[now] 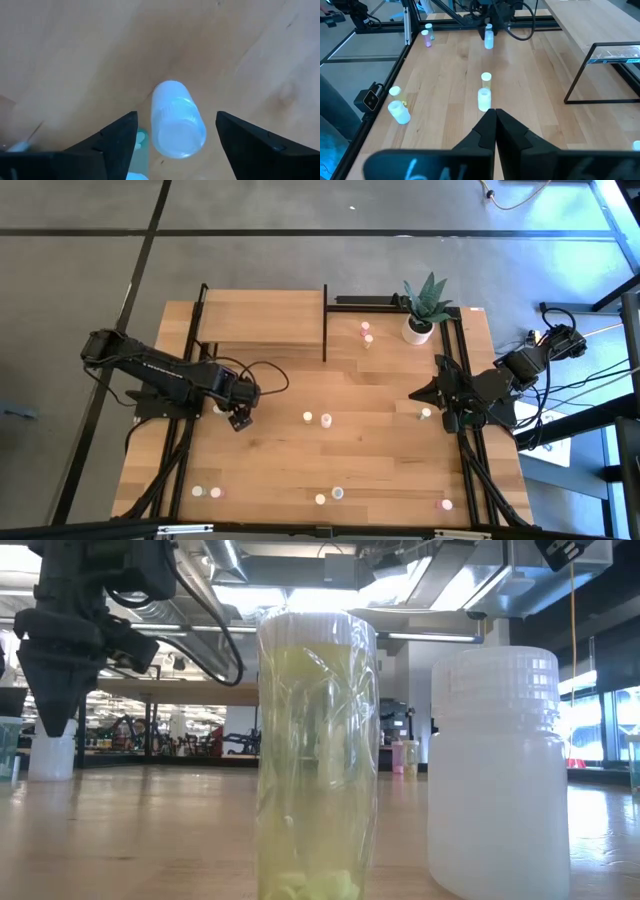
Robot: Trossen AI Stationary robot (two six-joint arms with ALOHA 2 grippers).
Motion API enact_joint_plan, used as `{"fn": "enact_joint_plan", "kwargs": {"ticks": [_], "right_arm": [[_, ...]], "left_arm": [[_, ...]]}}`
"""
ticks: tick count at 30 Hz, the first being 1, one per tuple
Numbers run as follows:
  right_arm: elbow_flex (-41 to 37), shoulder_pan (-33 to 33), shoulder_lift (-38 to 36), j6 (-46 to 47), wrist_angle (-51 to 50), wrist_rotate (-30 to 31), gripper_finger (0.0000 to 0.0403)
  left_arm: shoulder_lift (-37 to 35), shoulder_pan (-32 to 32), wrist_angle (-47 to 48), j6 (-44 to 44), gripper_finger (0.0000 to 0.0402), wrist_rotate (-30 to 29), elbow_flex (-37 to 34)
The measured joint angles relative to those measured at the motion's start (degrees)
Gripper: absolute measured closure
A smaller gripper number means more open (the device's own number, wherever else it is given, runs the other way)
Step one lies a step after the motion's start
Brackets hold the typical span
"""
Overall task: Pick and place medicine bottles onto shelf by color
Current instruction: Put the top left white pill bottle on the shelf
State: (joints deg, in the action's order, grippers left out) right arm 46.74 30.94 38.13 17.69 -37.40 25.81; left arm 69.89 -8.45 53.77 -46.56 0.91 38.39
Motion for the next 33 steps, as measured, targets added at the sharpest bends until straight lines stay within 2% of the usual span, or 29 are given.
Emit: {"fn": "enact_joint_plan", "kwargs": {"ticks": [18,33], "right_arm": [[0.0,-0.02,0.0,-0.07,0.01,0.01,0.0391],[0.0,0.0,0.0,-0.09,0.01,0.01,0.0391]], "left_arm": [[-0.09,0.0,0.14,-1.52,0.0278,-0.33,0.07],[-0.24,-0.25,1.36,0.05,0.0282,2.46,1.64]]}}
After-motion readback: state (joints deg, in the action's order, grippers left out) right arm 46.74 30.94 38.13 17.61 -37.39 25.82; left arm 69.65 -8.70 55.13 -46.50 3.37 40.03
